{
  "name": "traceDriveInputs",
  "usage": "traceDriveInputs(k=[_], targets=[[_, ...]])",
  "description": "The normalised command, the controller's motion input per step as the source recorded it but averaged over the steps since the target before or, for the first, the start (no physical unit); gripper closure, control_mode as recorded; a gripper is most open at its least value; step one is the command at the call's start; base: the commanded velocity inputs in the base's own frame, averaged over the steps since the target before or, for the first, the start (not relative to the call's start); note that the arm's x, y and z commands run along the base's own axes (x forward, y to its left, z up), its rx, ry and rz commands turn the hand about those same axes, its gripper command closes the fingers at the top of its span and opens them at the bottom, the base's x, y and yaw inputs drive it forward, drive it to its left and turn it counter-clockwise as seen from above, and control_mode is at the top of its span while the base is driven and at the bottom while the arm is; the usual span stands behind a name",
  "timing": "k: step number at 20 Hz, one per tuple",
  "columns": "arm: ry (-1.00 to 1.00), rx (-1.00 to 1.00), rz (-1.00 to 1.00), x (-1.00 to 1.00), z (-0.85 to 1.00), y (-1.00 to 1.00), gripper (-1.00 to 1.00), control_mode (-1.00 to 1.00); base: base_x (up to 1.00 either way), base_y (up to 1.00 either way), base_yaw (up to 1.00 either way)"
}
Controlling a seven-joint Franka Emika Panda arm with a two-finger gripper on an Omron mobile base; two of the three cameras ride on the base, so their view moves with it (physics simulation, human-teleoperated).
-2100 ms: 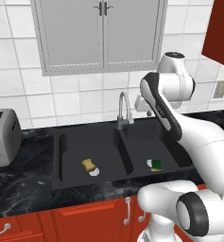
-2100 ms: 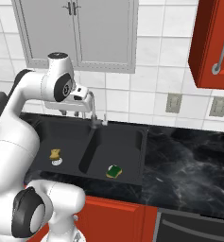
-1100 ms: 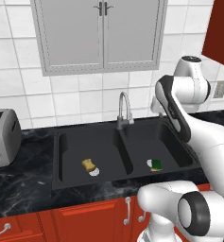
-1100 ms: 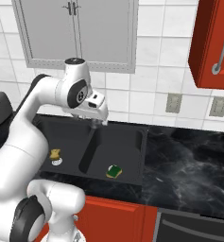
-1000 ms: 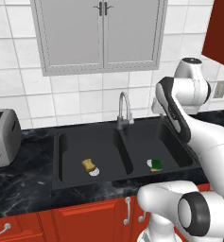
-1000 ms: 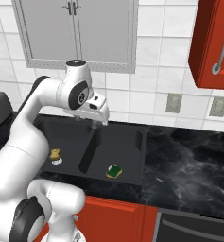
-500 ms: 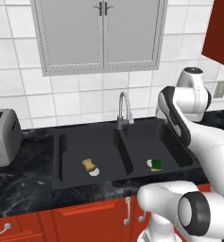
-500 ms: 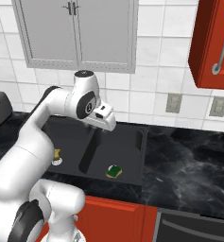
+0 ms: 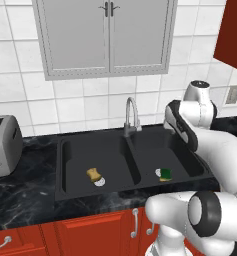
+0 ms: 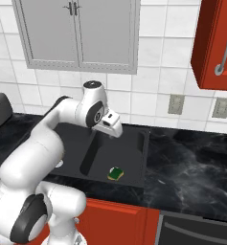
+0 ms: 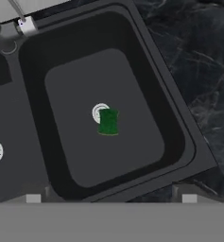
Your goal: Pick up the sponge and sponge from the sink, and place them back in the cabinet, and close the cabinet door.
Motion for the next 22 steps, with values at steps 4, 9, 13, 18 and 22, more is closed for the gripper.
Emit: traceDriveInputs(k=[4,9,13,18,22], targets=[[0.0,0.0,-0.01,0.32,-0.34,0.0,-1.0,-1.0,0.0,0.0,0.0],[0.0,0.01,0.0,0.2,-0.32,-0.03,-1.0,-1.0,0.0,0.0,0.0],[0.0,0.01,0.0,0.17,-0.3,-0.02,-1.0,-1.0,0.0,0.0,0.0],[0.0,0.01,0.0,0.18,-0.29,-0.02,-1.0,-1.0,0.0,0.0,0.0],[0.0,0.0,0.0,0.11,-0.29,-0.01,-1.0,-1.0,0.0,0.0,0.0]])
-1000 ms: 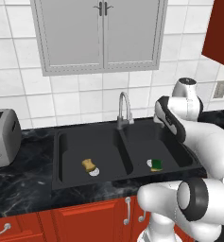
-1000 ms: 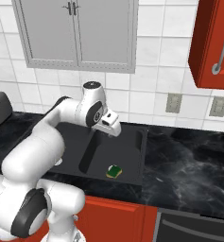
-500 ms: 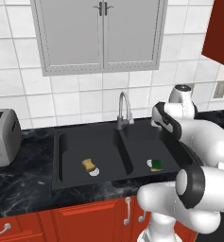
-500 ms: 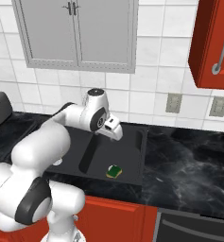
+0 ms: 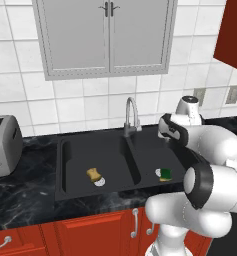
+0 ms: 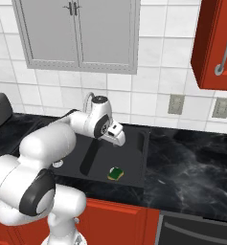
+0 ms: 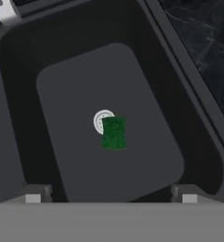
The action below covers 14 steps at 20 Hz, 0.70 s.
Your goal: Pick up the sponge and sponge from the sink, and place them back in the cabinet, and close the cabinet door.
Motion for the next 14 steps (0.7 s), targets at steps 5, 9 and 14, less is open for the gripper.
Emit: traceDriveInputs(k=[5,9,14], targets=[[0.0,0.0,0.0,0.03,-0.25,-0.03,-1.0,-1.0,0.0,0.0,0.0],[0.0,0.0,0.0,0.0,-0.26,-0.03,-1.0,-1.0,0.0,0.0,0.0],[0.0,0.0,0.0,0.05,-0.26,-0.02,-1.0,-1.0,0.0,0.0,0.0]])
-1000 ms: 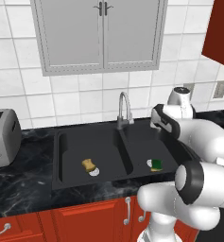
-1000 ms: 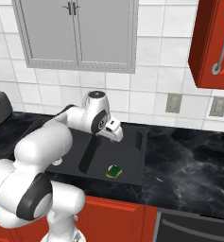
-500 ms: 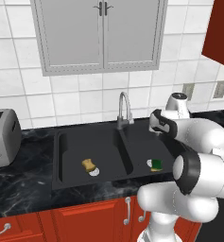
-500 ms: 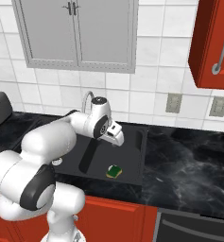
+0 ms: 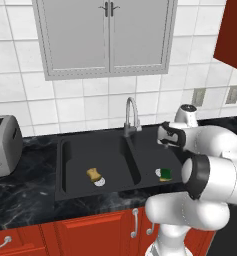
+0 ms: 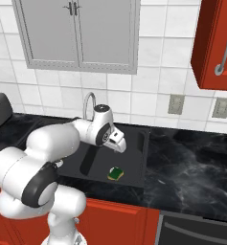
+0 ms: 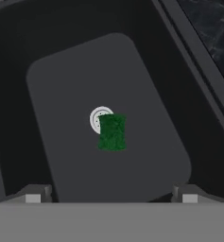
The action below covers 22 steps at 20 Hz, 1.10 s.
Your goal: Pick up the sponge and sponge from the sink, and place them back in the cabinet, and close the cabinet door.
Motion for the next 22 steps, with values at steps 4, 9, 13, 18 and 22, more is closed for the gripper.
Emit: traceDriveInputs(k=[4,9,13,18,22], targets=[[0.0,0.0,0.0,0.09,-0.3,0.0,-1.0,-1.0,0.0,0.0,0.0],[0.0,0.0,0.0,0.1,-0.29,-0.01,-1.0,-1.0,0.0,0.0,0.0],[0.0,0.0,0.0,0.08,-0.25,-0.04,-1.0,-1.0,0.0,0.0,0.0],[0.0,0.0,0.0,0.1,-0.28,0.0,-1.0,-1.0,0.0,0.0,0.0],[0.0,0.0,0.0,0.09,-0.3,-0.01,-1.0,-1.0,0.0,0.0,0.0]])
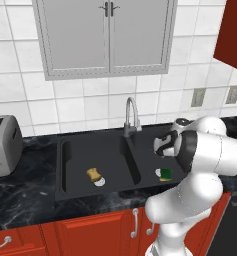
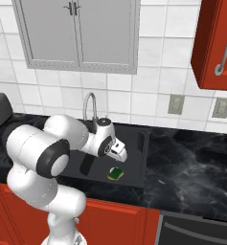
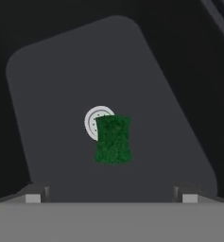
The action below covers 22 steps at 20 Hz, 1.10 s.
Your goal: Pick up the sponge and sponge from the sink, and place them back in the cabinet, and close the cabinet door.
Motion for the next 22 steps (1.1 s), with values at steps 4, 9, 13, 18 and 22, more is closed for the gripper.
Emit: traceDriveInputs(k=[4,9,13,18,22], targets=[[0.0,0.0,0.0,0.08,-0.28,-0.03,-1.0,-1.0,0.0,0.0,0.0],[0.0,0.0,0.0,0.11,-0.24,-0.04,-1.0,-1.0,0.0,0.0,0.0],[0.0,0.0,0.0,0.06,-0.22,-0.04,-1.0,-1.0,0.0,0.0,0.0],[0.0,0.0,0.0,0.03,-0.2,-0.03,-1.0,-1.0,0.0,0.0,0.0],[0.0,0.0,0.0,0.03,-0.18,0.0,-1.0,-1.0,0.0,0.0,0.0]])
